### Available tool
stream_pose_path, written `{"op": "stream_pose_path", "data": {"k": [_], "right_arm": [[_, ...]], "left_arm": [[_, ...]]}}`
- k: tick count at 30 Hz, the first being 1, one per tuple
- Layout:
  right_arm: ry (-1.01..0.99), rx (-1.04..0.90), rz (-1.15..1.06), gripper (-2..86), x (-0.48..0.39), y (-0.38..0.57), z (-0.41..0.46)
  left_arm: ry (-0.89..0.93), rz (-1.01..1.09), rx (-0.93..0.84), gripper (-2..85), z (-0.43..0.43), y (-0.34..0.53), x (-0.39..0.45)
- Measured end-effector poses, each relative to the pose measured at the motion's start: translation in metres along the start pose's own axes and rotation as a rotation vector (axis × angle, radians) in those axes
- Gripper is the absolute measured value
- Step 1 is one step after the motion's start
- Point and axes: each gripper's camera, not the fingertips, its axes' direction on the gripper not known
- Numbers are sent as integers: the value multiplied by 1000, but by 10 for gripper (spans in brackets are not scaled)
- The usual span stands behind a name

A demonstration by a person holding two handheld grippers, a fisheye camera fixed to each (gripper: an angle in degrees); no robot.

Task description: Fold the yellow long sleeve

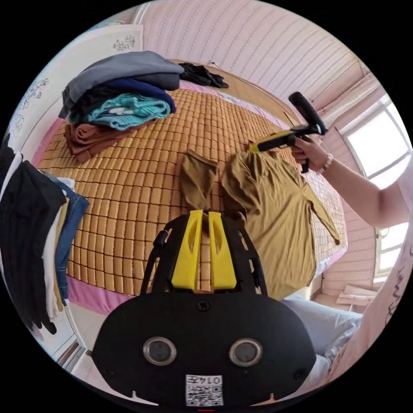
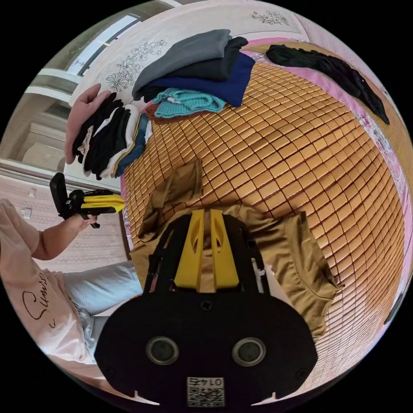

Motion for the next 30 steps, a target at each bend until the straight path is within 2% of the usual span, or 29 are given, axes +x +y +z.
{"op": "stream_pose_path", "data": {"k": [3, 6, 7, 9, 11, 17, 20, 25, 30], "right_arm": [[77, -4, 45, 57, -7, -11, 20], [155, -41, 118, 80, -9, -27, 48], [167, -47, 133, 77, -8, -29, 54], [225, -76, 198, 8, -2, -35, 75], [301, -41, 202, -3, -4, -35, 74], [187, 67, 217, -7, -7, -29, 56], [201, 124, 207, -5, -13, -26, 47], [252, 209, 216, -4, -20, -23, 38], [254, 197, 205, -4, -21, -31, 38]], "left_arm": [[24, -127, 40, 71, 19, -40, -33], [9, -170, -31, 80, 51, -71, -43], [-35, -162, -76, 71, 64, -77, -43], [-85, -154, -170, 55, 82, -78, -44], [-77, -142, -128, 19, 77, -70, -46], [54, -350, 9, -9, 3, 9, -83], [51, -481, 35, -10, -44, 72, -90], [15, -811, 56, -10, -90, 174, -110], [16, -959, 182, -7, -117, 208, -146]]}}
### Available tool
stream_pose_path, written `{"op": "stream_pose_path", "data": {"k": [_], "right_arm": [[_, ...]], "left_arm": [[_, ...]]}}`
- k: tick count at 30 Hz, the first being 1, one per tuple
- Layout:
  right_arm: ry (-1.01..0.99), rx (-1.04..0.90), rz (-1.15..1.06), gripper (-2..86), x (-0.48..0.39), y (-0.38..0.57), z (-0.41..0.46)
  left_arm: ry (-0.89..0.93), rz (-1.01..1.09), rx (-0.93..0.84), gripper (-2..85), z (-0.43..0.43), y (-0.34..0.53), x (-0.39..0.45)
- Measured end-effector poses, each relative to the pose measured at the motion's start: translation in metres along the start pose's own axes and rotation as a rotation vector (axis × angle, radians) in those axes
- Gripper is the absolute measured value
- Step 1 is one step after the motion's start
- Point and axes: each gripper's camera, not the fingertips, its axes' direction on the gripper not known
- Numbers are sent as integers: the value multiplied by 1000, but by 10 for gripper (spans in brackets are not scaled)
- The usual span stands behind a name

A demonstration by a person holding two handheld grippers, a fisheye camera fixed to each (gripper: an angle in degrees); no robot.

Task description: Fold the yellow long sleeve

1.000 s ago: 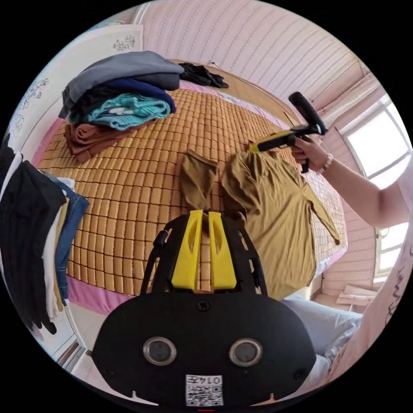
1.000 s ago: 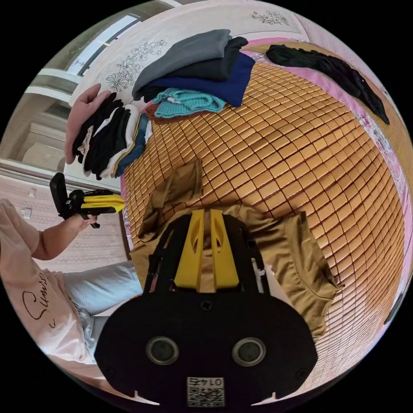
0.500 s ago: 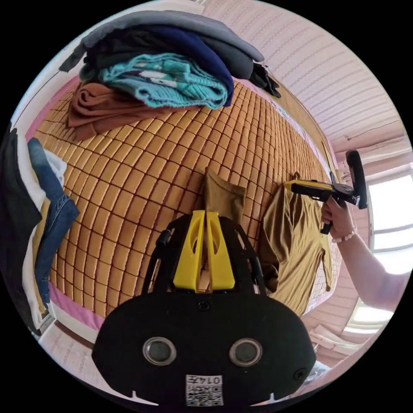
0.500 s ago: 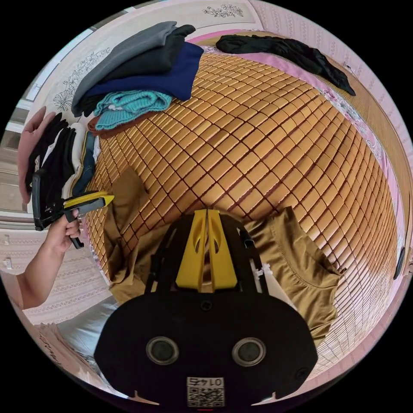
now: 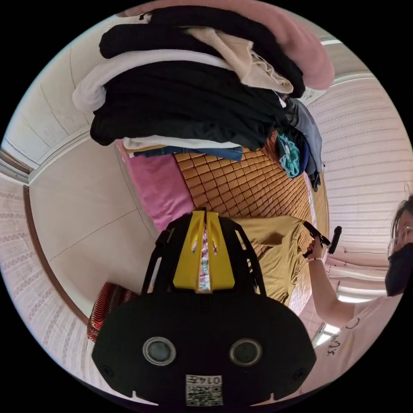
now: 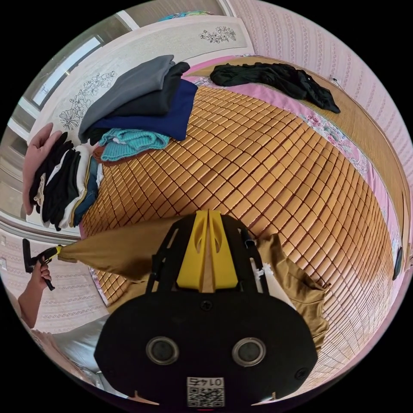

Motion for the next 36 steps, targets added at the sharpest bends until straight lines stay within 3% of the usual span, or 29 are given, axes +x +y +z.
{"op": "stream_pose_path", "data": {"k": [3, 8, 16, 20, 26, 33, 36], "right_arm": [[18, -21, -13, -5, -5, -7, 9], [70, -61, 6, -5, -8, -14, 23], [124, -89, 6, -4, -8, -3, 19], [139, -113, -17, -4, -8, 2, 8], [148, -136, -67, -3, -8, 11, -11], [66, -87, -4, 10, 17, 40, -53], [-31, 131, 77, 23, 38, 94, -120]], "left_arm": [[72, -74, 39, 4, 15, -28, -21], [1, -120, 53, 44, 36, -51, -33], [-145, -9, -8, 74, 58, -29, -14], [-200, -30, -81, 35, 93, -33, -15], [-375, 123, -93, -6, 98, -42, 8], [-420, 194, -142, 47, 104, -35, 28], [-372, 214, -145, 48, 85, -7, 41]]}}
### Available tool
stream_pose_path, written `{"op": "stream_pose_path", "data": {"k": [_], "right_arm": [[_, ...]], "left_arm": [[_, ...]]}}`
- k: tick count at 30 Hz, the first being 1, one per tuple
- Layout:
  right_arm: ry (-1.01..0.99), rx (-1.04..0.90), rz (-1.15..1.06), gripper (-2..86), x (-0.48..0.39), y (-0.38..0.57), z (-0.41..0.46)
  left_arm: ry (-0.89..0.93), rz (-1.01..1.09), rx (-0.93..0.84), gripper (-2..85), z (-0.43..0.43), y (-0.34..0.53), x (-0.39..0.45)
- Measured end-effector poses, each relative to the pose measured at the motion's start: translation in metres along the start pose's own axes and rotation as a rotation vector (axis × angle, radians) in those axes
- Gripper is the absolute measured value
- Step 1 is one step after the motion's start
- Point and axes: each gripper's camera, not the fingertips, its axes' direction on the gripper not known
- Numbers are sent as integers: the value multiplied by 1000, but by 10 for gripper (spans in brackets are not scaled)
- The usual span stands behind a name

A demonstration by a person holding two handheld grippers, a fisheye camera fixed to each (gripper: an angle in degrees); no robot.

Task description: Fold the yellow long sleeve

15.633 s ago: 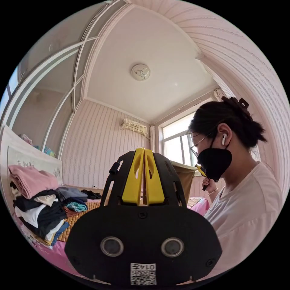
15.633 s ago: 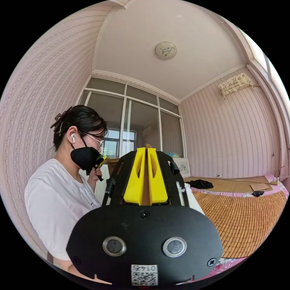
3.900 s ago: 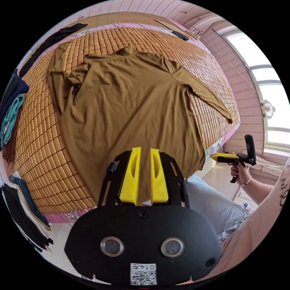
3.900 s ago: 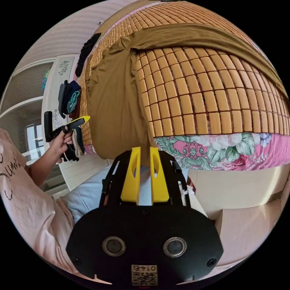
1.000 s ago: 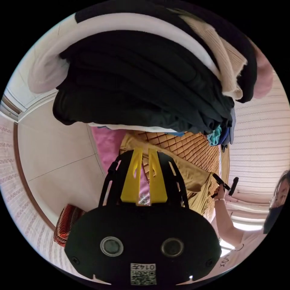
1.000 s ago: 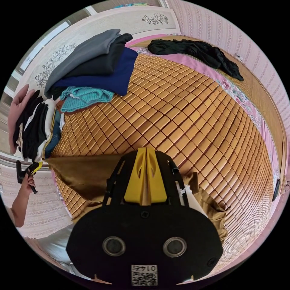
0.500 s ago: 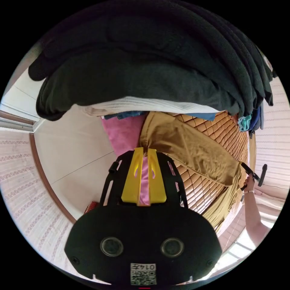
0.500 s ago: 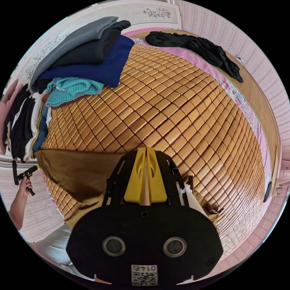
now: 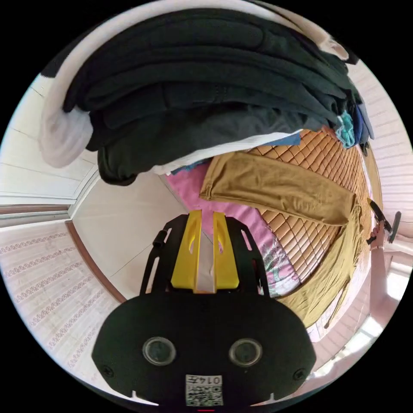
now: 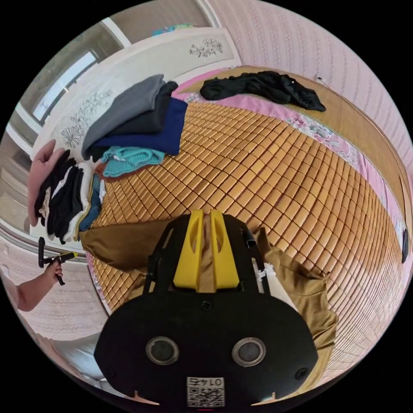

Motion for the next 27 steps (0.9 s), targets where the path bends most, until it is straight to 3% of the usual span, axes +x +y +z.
{"op": "stream_pose_path", "data": {"k": [5, 10, 15, 22, 27], "right_arm": [[15, 77, 227, 43, 49, 128, -98], [85, -146, 523, 69, 72, 282, -149], [123, -346, 744, 97, 63, 405, -189], [0, -469, 879, 87, 69, 478, -196], [-32, -464, 882, 19, 75, 494, -221]], "left_arm": [[20, 260, -35, 45, -17, 41, 72], [179, 591, -154, 66, 12, 82, 191], [162, 732, -280, 75, 55, 101, 257], [24, 823, -465, 20, 105, 118, 306], [-22, 908, -465, -8, 108, 122, 328]]}}
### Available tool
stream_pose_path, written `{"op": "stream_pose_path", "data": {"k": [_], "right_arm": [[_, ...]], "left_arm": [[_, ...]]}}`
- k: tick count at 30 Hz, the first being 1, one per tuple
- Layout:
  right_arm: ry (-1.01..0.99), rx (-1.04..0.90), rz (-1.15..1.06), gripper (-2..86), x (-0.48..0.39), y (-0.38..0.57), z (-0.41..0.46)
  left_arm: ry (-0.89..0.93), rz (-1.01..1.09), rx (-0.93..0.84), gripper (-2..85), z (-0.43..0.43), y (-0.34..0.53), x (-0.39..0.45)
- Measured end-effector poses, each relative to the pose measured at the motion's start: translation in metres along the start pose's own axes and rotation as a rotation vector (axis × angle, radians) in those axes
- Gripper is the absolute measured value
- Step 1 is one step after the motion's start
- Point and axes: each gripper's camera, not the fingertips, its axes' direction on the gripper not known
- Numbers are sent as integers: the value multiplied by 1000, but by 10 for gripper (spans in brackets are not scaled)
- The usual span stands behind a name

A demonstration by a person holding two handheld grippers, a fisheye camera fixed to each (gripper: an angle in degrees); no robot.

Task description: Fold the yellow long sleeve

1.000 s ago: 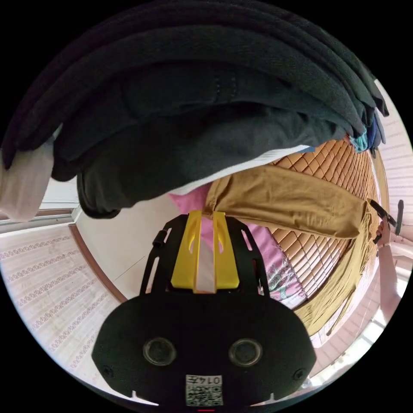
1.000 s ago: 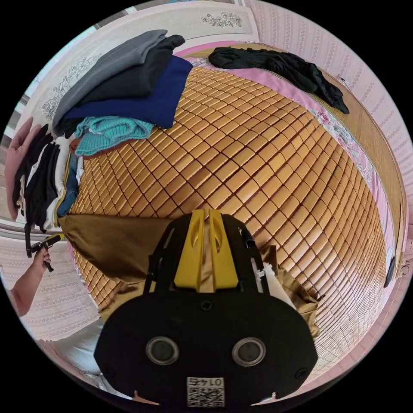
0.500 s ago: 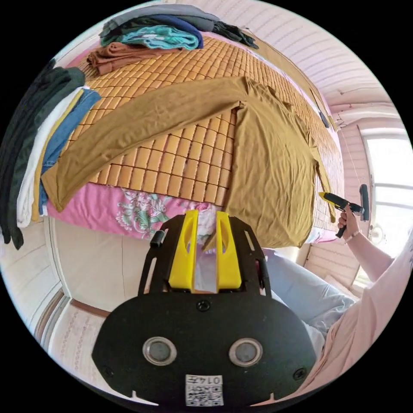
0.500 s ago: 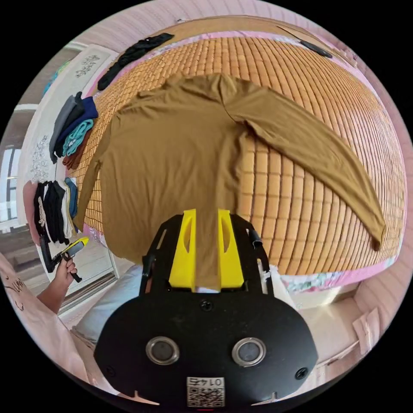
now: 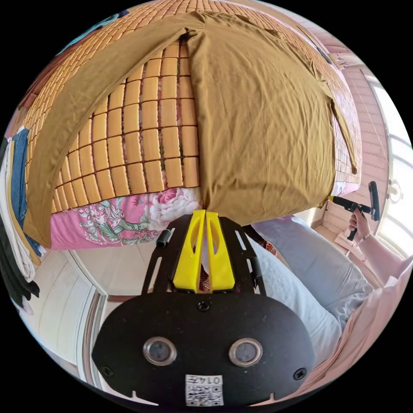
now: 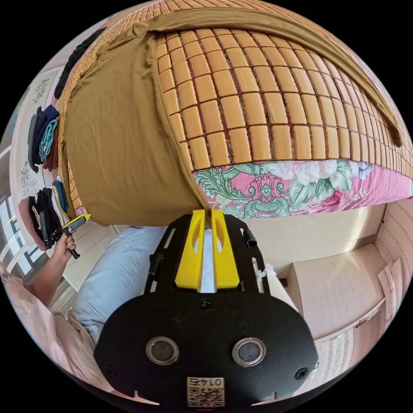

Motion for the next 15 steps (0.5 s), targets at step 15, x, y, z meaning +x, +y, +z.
{"op": "stream_pose_path", "data": {"k": [15], "right_arm": [[40, -21, 35, 12, 34, 60, -45]], "left_arm": [[27, -36, -45, 47, -14, -25, 31]]}}
